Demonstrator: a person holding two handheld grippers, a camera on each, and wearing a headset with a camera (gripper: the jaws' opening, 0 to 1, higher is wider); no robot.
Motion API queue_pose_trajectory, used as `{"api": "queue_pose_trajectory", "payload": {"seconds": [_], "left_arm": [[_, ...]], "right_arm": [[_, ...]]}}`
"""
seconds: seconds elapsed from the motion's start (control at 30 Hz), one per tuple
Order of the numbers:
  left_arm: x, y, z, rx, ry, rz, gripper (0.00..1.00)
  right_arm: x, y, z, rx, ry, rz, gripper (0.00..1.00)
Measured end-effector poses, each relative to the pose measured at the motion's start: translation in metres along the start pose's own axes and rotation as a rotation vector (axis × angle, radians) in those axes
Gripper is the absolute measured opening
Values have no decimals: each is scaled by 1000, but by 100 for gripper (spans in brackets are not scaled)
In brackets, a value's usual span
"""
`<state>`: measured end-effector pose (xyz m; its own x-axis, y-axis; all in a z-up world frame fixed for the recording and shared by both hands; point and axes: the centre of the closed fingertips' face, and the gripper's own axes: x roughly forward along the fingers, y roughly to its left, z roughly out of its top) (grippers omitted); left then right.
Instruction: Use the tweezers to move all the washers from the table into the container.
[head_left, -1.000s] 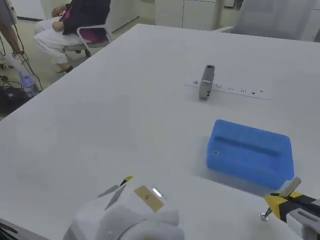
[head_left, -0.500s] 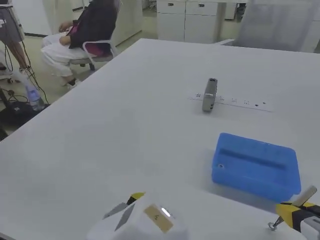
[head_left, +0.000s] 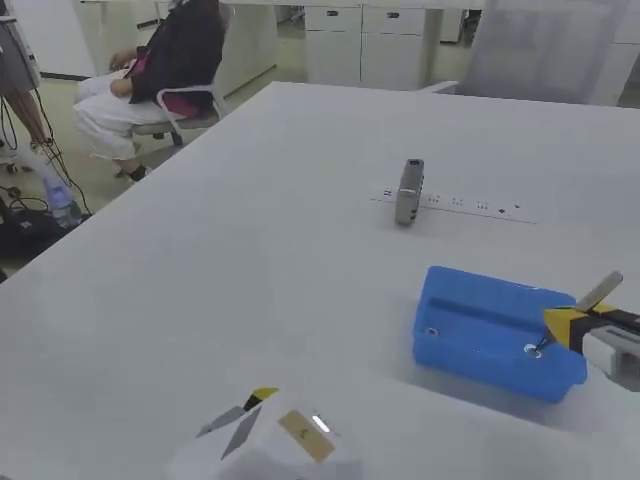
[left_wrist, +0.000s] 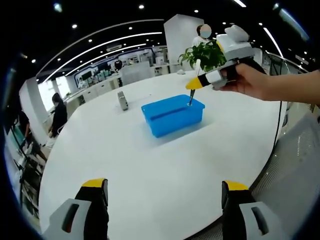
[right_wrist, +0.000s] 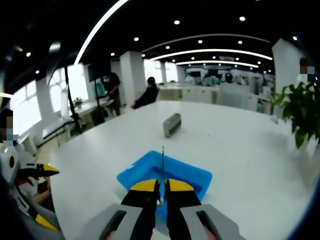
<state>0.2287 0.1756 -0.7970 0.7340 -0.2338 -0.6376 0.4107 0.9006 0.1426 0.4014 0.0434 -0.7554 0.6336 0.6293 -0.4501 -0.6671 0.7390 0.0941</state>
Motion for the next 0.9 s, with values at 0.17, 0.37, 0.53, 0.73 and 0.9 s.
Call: {"api": "queue_pose_trajectory", "payload": {"seconds": [0.17,0.37,0.53,0.73,0.9], "left_arm": [[1,-1,-1,-6,4,-10,96],[1,-1,-1,-3,6,-11,96],[0,0,-1,-13,3,-8,96],[-1,0,0,-16,0,-4,95],[-1,1,0,-17,-2,0,95]], "right_arm": [[15,-11,-6,-5,21,-18,3],[29,-17,-23,7,65,-18,3],[38,-12,-37,-9,109,-5,3],[40,-11,-45,-24,134,-2,3],[41,-10,-47,-24,138,1,3]]}}
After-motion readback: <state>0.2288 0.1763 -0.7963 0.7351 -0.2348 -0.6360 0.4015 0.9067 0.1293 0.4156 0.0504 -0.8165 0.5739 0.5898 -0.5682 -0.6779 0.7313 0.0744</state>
